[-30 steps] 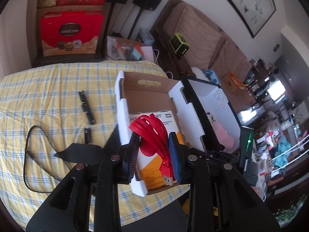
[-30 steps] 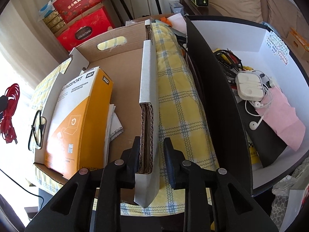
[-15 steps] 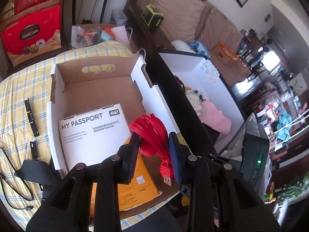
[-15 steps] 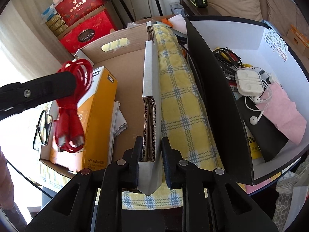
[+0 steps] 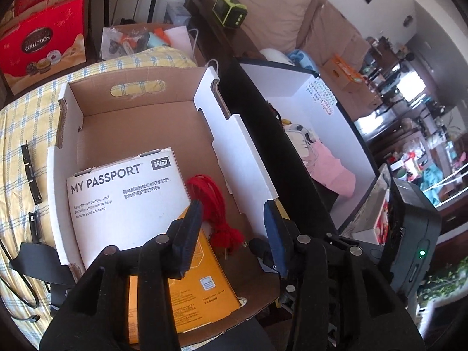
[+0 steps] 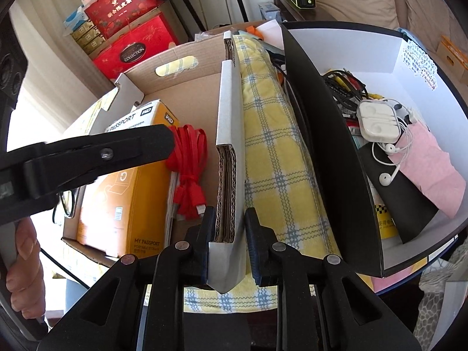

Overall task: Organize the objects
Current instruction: 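Lower the red cable into the box and open the left gripper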

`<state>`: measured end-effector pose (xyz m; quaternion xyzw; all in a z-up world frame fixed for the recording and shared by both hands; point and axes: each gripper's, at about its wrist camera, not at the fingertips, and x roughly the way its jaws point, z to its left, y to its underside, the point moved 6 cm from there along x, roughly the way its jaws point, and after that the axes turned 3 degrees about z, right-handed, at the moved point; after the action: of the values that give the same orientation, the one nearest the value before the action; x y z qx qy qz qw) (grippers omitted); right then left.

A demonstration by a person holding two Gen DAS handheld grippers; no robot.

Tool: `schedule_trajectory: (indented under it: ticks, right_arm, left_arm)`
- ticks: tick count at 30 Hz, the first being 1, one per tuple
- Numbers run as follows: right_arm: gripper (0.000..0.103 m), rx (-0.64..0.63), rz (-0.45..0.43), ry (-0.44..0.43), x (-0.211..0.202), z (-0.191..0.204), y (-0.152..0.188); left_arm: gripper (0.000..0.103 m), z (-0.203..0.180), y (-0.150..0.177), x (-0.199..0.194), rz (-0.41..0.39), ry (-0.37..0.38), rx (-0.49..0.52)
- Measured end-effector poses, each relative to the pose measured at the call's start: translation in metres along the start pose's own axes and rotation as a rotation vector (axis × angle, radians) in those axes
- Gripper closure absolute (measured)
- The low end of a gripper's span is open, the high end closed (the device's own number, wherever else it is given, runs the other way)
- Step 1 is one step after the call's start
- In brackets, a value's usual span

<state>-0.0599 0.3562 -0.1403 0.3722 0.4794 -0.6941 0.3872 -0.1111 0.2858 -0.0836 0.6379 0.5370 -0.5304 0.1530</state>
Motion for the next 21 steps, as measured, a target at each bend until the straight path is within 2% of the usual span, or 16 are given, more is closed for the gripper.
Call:
schedule_trajectory:
  ticks: [5,8,12,14,16,21]
  right_arm:
    - [0.076,0.005,0.001,0.001,-0.001,-0.002,-0.002]
    - [0.072,0.009,-0.008,0.01,-0.003,-0.003,-0.006]
    - [0.072,0.01,-0.029,0.016,-0.009,-0.005,-0.017]
    - [0.068,0.003,-0.032,0.032,-0.012,-0.005,-0.023]
    - [0.058,-0.006,-0.034,0.04,-0.015,-0.004,-0.03]
    - [0.058,-0.021,-0.047,0.062,-0.016,0.001,-0.051]
  left_arm:
    - [0.05,0.012,0.009,-0.043,-0.092,-0.013,0.016]
    - [0.046,0.03,0.021,-0.064,-0.125,-0.059,0.011]
    - [0.035,0.065,0.038,-0.079,-0.146,-0.132,-0.041]
    - [0.026,0.083,0.045,-0.087,-0.165,-0.142,-0.087]
    - [0.025,0.102,0.049,-0.092,-0.173,-0.13,-0.139]
    - [0.025,0.131,0.059,-0.093,-0.161,-0.103,-0.213]
